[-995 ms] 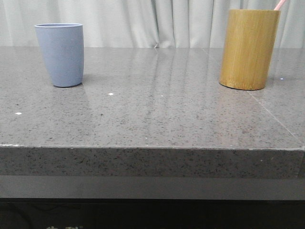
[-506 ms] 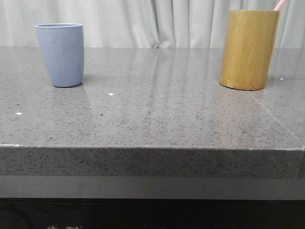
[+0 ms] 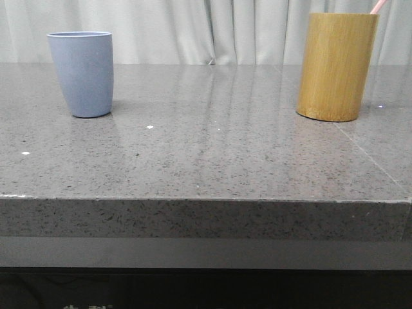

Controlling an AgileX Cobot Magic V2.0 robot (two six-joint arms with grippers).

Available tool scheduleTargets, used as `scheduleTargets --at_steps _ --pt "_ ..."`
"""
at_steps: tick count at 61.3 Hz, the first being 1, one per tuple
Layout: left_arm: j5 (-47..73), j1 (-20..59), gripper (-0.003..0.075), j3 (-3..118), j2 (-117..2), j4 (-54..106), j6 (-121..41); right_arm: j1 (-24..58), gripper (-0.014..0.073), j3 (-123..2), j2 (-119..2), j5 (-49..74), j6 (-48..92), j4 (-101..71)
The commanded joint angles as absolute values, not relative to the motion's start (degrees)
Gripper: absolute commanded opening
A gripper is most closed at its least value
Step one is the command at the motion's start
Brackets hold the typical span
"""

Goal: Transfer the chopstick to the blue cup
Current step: 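Move the left gripper down toward the light blue cup's rim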

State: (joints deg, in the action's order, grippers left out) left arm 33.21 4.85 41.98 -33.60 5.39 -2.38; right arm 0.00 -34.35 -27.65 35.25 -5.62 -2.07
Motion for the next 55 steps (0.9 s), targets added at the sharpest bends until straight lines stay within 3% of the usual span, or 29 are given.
scheduleTargets --at_steps 1,7,12,19,23,28,45,55 --pt "29.41 4.73 -0.0019 44.09 -34.65 6.16 -1.94 -0.37 -0.0068 -36.16 -29.25 32.64 -3.26 -1.8" --pt "29.41 4.73 -0.0013 44.09 -35.14 5.95 -1.94 -0.37 -0.0036 -36.16 -29.65 33.3 0.0 -1.8" --pt "29.3 4.73 0.0054 44.09 -35.23 5.96 -2.97 -0.37 0.0077 -36.16 -29.65 33.74 0.88 -1.8" --pt "29.19 4.73 0.0291 44.09 -35.23 5.96 -2.97 -0.37 0.0372 -36.16 -29.65 33.77 1.14 -1.8" --pt "29.19 4.73 0.0429 44.09 -35.23 5.96 -2.97 -0.37 0.0499 -36.16 -29.65 33.71 1.14 -1.8" --pt "29.19 4.73 0.0536 44.09 -35.23 5.96 -2.97 -0.37 0.057 -36.16 -29.65 33.71 1.14 -1.8" --pt "31.41 5.13 0.0484 49.65 -39.83 6.21 -4.75 -0.37 0.057 -36.16 -29.65 33.66 1.14 -1.8" --pt "32.18 9.21 0.048 55.3 -46.76 6.26 -5.73 -0.37 0.057 -36.16 -29.65 33.66 1.14 -1.86"
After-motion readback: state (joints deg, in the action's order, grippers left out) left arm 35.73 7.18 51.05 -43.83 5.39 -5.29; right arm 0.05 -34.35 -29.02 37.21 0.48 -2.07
